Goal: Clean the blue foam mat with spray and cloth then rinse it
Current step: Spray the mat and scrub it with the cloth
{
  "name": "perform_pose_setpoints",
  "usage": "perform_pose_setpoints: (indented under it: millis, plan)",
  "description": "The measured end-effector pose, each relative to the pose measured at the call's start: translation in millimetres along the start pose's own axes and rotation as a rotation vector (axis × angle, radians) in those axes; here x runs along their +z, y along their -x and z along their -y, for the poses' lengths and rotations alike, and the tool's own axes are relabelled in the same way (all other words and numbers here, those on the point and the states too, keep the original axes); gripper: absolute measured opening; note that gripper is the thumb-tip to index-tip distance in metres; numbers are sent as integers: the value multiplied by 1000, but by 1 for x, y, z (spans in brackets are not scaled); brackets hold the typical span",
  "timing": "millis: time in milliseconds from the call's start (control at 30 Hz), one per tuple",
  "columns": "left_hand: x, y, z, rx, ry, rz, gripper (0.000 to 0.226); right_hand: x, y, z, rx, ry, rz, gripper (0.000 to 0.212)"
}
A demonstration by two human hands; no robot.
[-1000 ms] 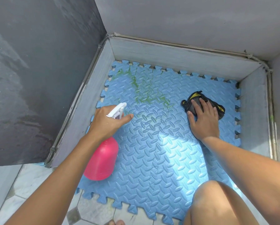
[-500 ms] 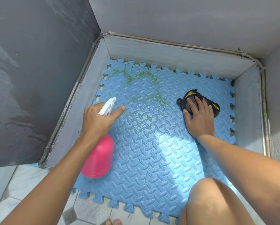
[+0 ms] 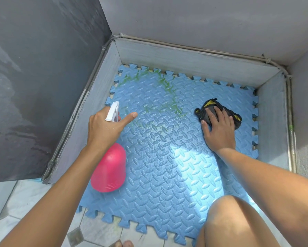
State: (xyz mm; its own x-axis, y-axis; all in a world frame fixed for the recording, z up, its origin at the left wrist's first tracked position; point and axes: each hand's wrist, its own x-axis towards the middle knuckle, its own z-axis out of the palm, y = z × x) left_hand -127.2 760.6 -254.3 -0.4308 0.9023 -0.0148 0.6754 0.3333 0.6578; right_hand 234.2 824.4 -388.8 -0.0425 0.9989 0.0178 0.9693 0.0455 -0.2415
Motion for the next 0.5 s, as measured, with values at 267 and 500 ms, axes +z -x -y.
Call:
perform_pose_setpoints:
  millis: [267, 500]
  plan:
    - [2, 0, -6, -64, 13, 1, 71, 1, 0, -1, 1, 5, 4, 54]
    - [17, 4, -16, 53, 41, 135, 70, 1, 0, -1, -3, 7, -17, 54]
